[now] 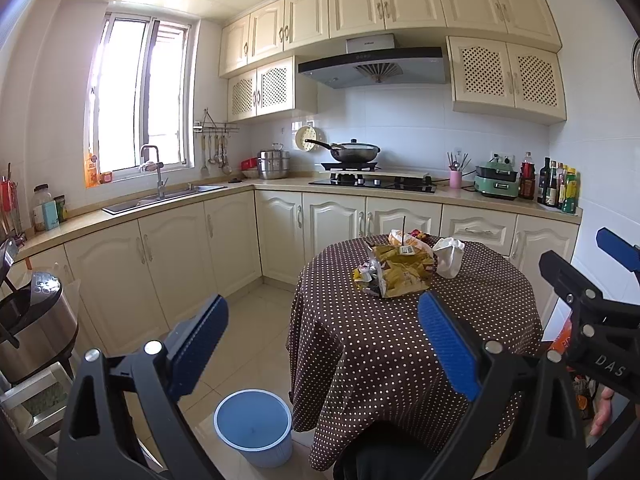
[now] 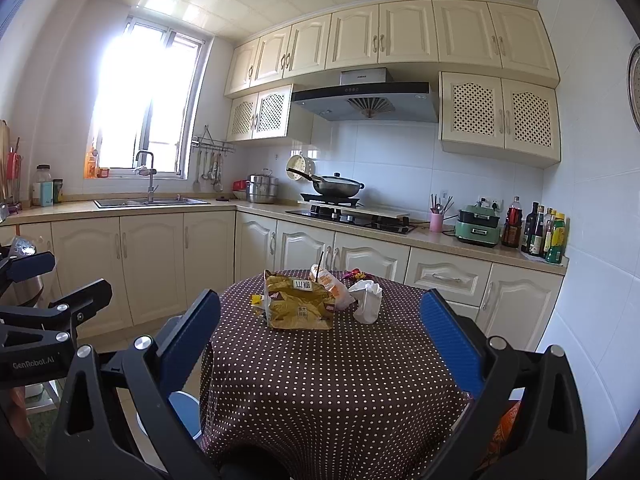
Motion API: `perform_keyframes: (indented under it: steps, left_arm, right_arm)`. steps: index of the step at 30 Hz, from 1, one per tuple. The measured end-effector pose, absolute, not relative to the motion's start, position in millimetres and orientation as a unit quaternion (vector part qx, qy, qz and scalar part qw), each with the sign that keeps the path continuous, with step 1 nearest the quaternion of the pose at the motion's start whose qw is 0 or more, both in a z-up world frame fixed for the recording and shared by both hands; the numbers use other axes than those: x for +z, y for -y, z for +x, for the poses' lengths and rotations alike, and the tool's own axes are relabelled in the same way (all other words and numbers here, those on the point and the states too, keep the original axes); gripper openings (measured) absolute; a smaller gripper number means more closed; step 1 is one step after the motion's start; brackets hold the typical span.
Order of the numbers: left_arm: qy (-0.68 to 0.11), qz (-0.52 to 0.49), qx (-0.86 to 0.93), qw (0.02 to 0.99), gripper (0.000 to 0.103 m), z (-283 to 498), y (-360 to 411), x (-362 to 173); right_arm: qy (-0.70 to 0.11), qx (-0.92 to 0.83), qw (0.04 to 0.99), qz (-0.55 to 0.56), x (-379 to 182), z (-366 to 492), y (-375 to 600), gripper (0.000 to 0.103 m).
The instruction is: Collect trash
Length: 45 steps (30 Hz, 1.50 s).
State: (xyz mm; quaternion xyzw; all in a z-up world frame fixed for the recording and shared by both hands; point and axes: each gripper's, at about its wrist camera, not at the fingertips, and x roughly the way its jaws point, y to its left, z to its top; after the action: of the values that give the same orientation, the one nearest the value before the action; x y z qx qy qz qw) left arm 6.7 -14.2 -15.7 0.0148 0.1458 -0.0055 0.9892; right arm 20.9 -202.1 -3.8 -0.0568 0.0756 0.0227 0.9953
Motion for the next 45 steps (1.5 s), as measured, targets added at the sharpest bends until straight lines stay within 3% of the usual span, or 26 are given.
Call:
perform_keyframes:
  steps: [29, 45]
  left_arm:
    - [-0.17, 0.018, -0.005, 0.985, 0.094, 23.4, 10.3, -21.1]
    - [-0.272, 0.005, -0.068, 0.96, 0.094, 146.1, 24.0, -76.9]
  right_arm:
    - [-0.118, 0.04, 0.992, -0.037, -11.6, 42.6, 208.7, 0.096]
    - [-0.221, -0.007, 0.975, 0.029, -70.5, 152.0, 265.0, 0.096]
